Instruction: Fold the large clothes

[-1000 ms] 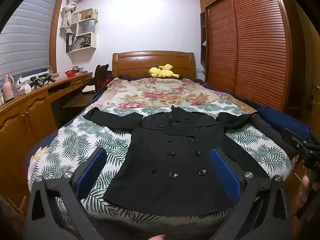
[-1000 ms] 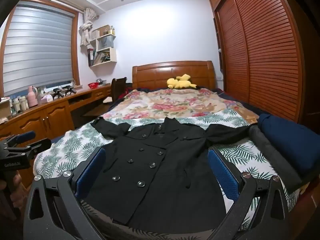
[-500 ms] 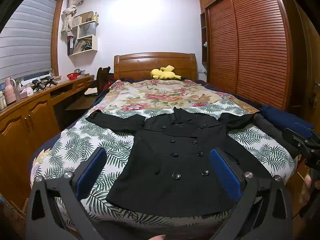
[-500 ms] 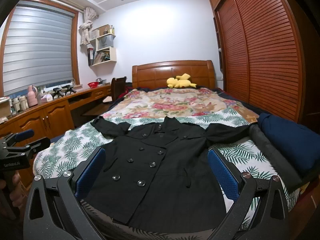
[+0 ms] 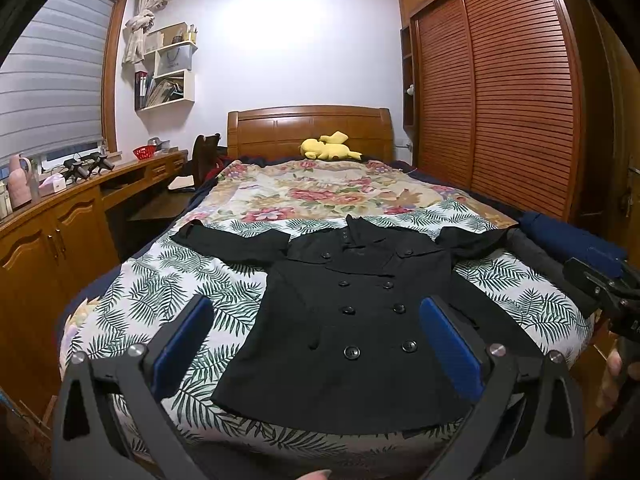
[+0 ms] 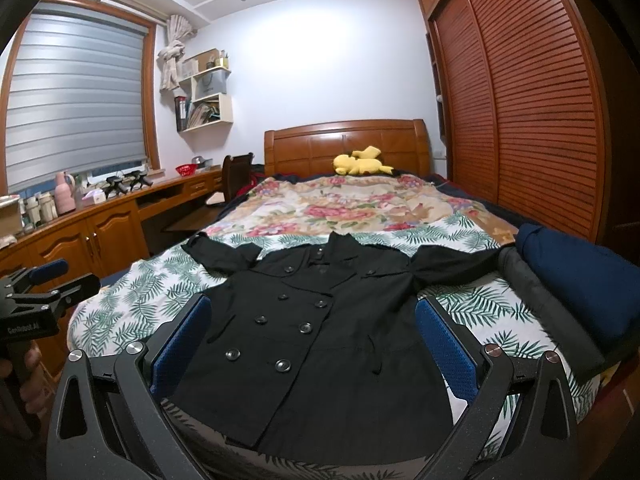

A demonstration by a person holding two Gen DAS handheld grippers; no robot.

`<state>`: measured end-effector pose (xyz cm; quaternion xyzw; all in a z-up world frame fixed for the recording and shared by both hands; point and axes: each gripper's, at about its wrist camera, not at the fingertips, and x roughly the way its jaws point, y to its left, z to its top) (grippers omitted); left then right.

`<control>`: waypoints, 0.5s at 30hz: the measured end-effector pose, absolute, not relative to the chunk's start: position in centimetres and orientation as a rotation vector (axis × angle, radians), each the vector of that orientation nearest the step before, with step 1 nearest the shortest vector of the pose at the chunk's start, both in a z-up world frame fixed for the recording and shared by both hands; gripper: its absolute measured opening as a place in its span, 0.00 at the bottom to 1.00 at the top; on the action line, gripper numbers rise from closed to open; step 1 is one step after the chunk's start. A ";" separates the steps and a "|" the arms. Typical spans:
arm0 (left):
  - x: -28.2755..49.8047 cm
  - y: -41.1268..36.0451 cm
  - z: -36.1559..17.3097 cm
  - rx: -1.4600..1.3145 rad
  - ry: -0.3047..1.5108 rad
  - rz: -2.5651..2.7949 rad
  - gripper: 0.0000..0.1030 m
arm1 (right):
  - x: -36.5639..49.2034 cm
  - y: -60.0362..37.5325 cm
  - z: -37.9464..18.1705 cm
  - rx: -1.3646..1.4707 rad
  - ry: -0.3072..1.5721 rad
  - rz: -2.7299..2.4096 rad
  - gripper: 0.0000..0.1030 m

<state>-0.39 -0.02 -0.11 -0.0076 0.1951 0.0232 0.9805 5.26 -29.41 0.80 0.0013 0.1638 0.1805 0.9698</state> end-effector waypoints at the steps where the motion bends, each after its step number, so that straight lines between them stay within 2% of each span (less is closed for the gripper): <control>1: -0.4 0.1 -0.1 -0.015 0.392 0.047 1.00 | 5.3 -29.4 0.8 0.003 0.331 0.365 1.00; 15: -0.6 0.1 0.3 -0.018 0.383 0.050 1.00 | 5.3 -29.4 0.9 0.003 0.331 0.364 1.00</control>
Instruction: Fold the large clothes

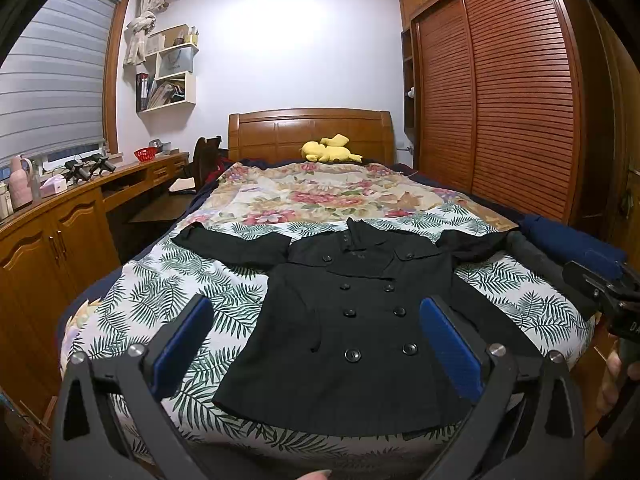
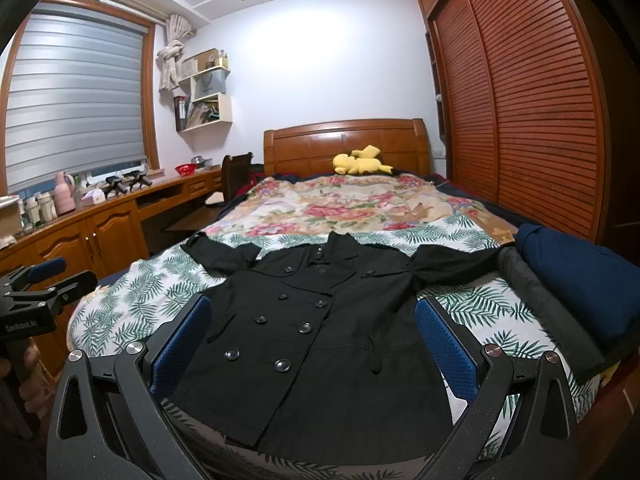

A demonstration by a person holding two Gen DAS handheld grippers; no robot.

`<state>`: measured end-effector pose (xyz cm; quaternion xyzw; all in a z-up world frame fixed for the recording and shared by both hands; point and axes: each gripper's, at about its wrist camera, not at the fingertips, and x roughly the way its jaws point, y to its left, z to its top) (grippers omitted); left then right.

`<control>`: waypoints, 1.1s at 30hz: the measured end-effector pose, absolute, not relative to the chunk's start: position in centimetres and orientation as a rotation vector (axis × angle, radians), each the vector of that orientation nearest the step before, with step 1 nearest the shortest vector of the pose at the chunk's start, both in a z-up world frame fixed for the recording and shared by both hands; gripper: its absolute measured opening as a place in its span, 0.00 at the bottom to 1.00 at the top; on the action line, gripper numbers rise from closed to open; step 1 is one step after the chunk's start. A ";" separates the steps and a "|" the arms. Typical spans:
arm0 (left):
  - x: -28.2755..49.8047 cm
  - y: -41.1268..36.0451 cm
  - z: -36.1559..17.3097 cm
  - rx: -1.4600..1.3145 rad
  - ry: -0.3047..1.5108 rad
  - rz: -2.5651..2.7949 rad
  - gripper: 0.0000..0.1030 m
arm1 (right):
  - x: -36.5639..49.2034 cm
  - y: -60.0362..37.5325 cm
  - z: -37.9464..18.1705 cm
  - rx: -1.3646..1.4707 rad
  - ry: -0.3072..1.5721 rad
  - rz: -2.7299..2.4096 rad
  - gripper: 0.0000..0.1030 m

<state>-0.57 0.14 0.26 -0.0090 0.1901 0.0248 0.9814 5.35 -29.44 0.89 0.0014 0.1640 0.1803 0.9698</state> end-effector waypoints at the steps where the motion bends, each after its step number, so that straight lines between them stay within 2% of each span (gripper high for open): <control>1: -0.6 0.1 0.3 -0.018 0.383 0.050 1.00 | 5.4 -29.4 0.9 0.003 0.331 0.364 1.00; 33: -1.6 0.1 0.9 -0.018 0.352 0.040 1.00 | 5.7 -29.7 0.6 0.003 0.335 0.361 1.00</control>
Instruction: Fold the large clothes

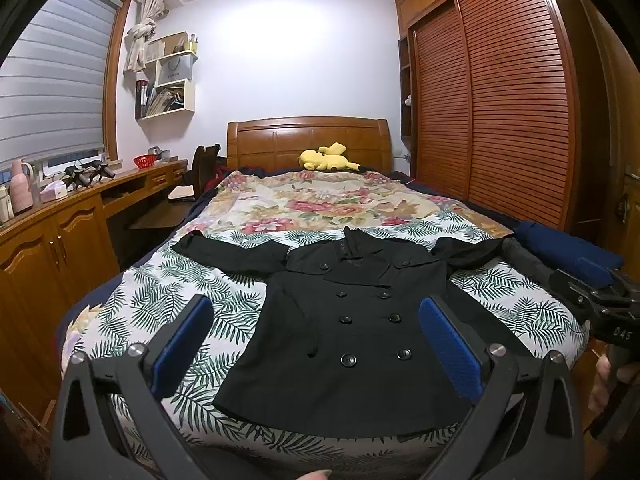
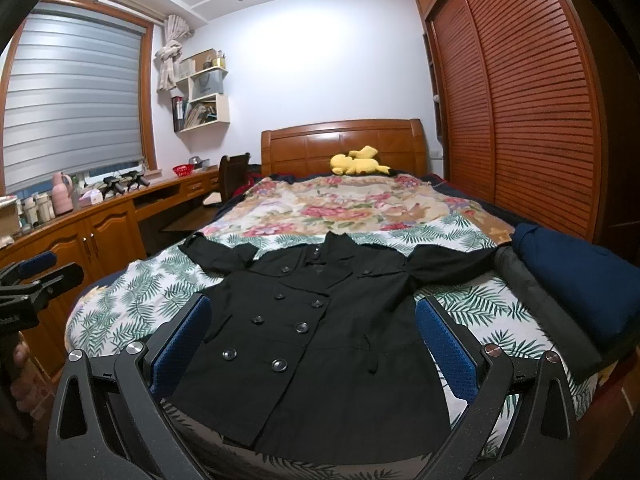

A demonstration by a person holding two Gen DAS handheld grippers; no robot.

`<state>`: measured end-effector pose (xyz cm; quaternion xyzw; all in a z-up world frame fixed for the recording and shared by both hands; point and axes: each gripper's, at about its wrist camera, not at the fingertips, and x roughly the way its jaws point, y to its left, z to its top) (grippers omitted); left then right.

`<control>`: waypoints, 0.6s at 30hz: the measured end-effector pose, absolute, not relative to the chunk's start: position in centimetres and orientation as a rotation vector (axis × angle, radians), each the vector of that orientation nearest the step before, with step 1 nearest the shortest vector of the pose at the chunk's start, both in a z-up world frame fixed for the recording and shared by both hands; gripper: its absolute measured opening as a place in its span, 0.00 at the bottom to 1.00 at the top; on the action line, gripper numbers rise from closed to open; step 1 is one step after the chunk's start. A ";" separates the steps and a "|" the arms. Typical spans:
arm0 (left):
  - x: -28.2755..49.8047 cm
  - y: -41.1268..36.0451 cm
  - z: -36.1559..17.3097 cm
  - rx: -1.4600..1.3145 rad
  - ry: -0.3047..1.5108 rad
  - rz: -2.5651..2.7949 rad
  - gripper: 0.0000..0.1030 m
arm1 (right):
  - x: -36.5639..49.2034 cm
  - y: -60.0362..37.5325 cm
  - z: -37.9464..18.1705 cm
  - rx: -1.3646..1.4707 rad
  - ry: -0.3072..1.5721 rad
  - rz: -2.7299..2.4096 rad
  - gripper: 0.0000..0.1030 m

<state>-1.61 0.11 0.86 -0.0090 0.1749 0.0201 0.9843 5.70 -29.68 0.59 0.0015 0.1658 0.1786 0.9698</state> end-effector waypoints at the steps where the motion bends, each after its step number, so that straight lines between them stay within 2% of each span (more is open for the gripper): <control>1: -1.6 0.1 0.8 -0.018 0.351 0.041 1.00 | 5.7 -29.7 0.5 0.003 0.336 0.361 1.00; 18: 1.9 1.4 -2.6 -0.029 0.444 0.036 1.00 | 7.7 -29.0 -1.2 -0.019 0.356 0.389 1.00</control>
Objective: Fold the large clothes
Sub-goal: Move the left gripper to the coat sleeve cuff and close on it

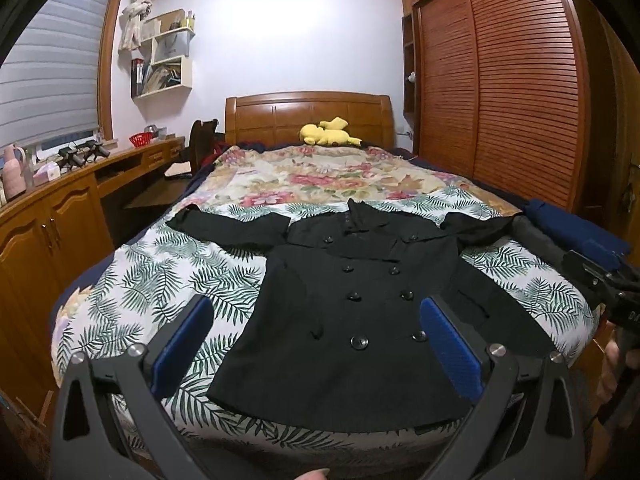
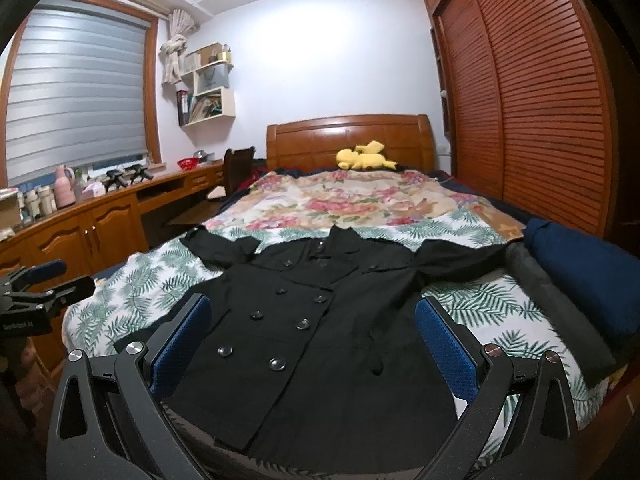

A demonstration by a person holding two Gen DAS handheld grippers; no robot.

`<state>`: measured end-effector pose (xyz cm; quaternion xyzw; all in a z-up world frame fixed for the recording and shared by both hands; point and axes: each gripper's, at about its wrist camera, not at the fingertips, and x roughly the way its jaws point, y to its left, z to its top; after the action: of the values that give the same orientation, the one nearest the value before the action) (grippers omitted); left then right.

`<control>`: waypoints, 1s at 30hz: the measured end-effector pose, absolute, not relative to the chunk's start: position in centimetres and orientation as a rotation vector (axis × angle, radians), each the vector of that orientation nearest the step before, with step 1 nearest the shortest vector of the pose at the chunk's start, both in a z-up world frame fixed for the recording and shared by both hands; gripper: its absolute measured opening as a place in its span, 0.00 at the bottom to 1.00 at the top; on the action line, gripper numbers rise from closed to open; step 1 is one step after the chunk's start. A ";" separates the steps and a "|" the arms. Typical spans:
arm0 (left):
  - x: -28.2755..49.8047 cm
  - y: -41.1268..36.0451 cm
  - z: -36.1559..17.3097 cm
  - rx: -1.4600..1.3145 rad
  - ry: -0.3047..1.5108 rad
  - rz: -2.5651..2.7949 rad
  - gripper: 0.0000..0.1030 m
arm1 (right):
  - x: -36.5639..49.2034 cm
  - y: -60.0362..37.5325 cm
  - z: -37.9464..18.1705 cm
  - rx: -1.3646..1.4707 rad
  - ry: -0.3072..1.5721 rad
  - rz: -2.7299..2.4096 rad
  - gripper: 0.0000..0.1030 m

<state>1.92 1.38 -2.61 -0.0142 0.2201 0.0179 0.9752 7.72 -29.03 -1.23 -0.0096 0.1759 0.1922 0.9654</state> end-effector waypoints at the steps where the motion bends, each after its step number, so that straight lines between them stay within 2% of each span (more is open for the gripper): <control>1: 2.3 1.6 -2.9 -0.033 0.450 0.034 1.00 | 8.1 -28.7 -1.5 -0.025 0.361 0.393 1.00; 23: 10.8 7.1 -10.4 -0.060 0.674 0.200 1.00 | 22.6 -19.9 -5.4 -0.088 0.422 0.668 1.00; 30: 14.6 8.3 -12.5 -0.017 0.757 0.212 1.00 | 26.9 -17.6 -10.1 -0.106 0.524 0.667 1.00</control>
<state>14.64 8.27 -12.45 -0.0084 0.3686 0.1031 0.9238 26.89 -17.64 -10.14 -0.0516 0.2541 0.3233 0.9101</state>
